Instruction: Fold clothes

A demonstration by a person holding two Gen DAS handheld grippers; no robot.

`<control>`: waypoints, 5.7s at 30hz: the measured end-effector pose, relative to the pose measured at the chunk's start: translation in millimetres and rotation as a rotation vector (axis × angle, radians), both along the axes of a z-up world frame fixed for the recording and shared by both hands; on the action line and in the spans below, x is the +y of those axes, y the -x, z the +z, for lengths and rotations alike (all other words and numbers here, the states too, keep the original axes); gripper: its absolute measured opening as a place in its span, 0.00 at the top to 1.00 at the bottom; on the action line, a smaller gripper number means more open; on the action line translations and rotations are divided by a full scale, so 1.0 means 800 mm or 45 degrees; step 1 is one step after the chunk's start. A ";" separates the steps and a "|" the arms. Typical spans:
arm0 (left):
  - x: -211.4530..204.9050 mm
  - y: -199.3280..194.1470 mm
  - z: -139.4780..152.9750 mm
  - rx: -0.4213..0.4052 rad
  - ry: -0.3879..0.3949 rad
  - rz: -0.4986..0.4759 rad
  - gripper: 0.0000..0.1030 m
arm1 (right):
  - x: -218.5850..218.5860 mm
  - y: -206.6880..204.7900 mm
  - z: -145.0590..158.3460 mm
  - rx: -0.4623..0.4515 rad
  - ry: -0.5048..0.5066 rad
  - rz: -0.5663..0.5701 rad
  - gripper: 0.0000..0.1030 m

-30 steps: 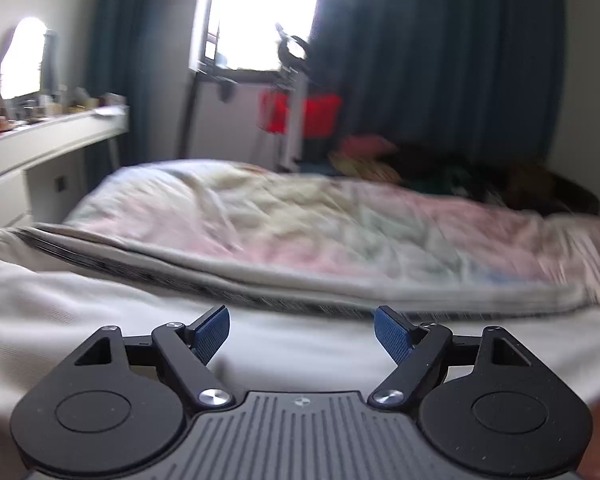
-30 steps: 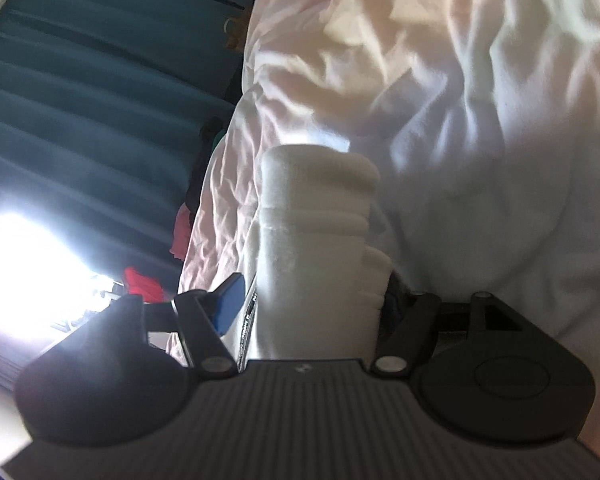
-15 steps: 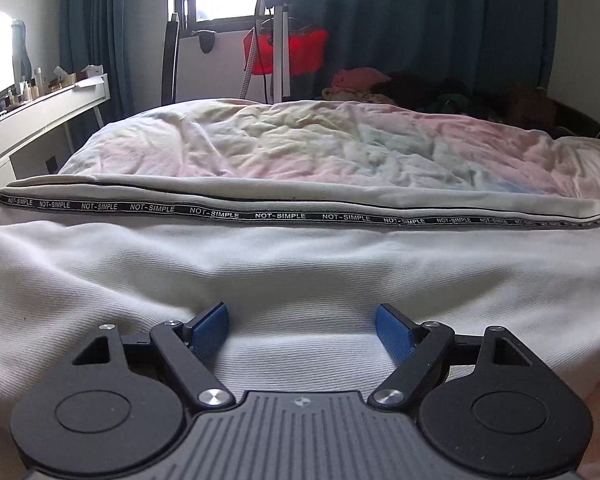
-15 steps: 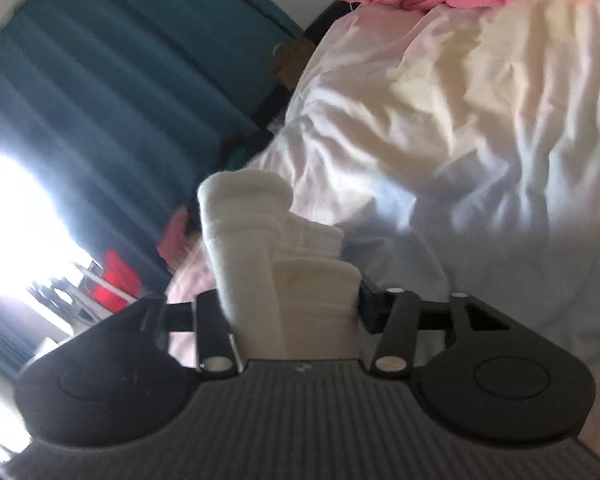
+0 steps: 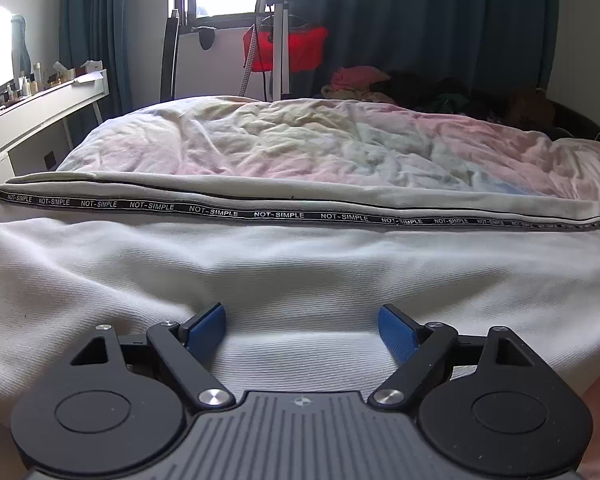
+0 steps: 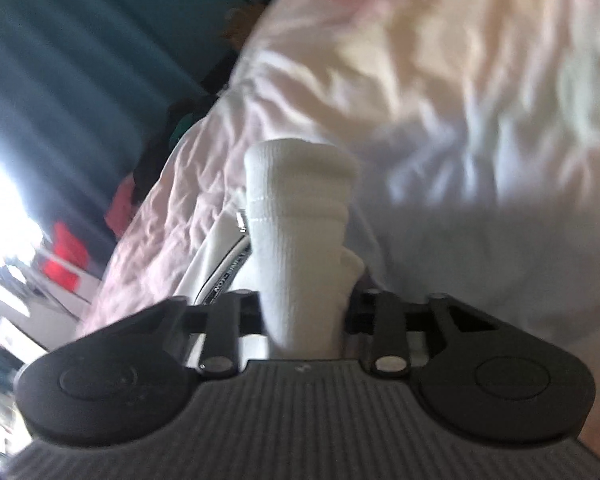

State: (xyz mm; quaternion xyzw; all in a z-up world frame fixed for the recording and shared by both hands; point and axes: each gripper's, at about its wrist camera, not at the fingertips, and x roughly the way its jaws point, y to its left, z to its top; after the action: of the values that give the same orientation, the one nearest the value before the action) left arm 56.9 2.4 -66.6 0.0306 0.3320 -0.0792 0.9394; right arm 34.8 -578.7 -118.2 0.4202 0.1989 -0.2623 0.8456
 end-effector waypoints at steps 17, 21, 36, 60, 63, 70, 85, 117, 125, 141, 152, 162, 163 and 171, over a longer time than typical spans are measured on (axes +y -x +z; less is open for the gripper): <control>0.053 0.021 0.066 -0.201 0.183 0.233 0.09 | 0.468 -0.029 0.110 -0.308 1.676 1.061 0.81; 0.086 0.019 0.072 -0.163 0.300 0.347 0.09 | 0.556 -0.011 0.026 -0.194 1.763 1.563 0.81; 0.134 -0.001 0.081 -0.171 0.457 0.420 0.09 | 0.620 -0.018 0.014 -0.166 1.620 1.565 0.78; 0.116 -0.007 0.067 -0.071 0.534 0.116 0.10 | 0.468 -0.127 0.116 0.043 0.396 1.389 0.20; 0.104 -0.005 0.064 -0.070 0.517 0.041 0.10 | 0.479 -0.168 0.105 0.020 0.321 1.358 0.32; 0.076 -0.001 0.055 -0.158 0.476 -0.175 0.10 | 0.523 -0.211 0.041 0.086 0.319 1.356 0.80; 0.030 -0.033 0.005 0.050 0.505 -0.370 0.17 | 0.438 -0.160 0.123 -0.316 0.194 1.373 0.93; 0.055 0.005 0.027 0.162 0.334 -0.155 0.50 | 0.539 -0.161 0.087 -0.033 0.467 1.374 0.91; 0.052 0.063 0.075 -0.079 0.201 -0.134 0.26 | 0.470 -0.067 0.170 -0.158 0.529 1.115 0.15; 0.127 0.155 0.124 -0.312 0.179 0.179 0.00 | 0.449 0.108 0.164 -0.194 0.651 1.015 0.16; 0.365 0.104 0.094 0.084 0.767 0.962 0.02 | 0.430 0.109 0.156 -0.204 0.577 0.976 0.16; 0.409 0.049 0.029 0.230 1.051 1.006 0.18 | 0.439 0.099 0.147 -0.160 0.602 0.994 0.16; 0.413 0.042 0.029 0.212 1.027 1.021 0.19 | 0.442 0.095 0.143 -0.145 0.616 0.996 0.16; 0.403 0.021 0.053 0.007 0.839 0.952 0.78 | 0.477 0.031 0.085 0.084 0.703 1.019 0.16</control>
State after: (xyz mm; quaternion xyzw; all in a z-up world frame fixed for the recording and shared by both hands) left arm 40.1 325.1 -24.3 -0.3892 0.2801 0.1623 0.8624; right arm 10.1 -197.1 -49.9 0.0621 0.2946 0.0271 0.9532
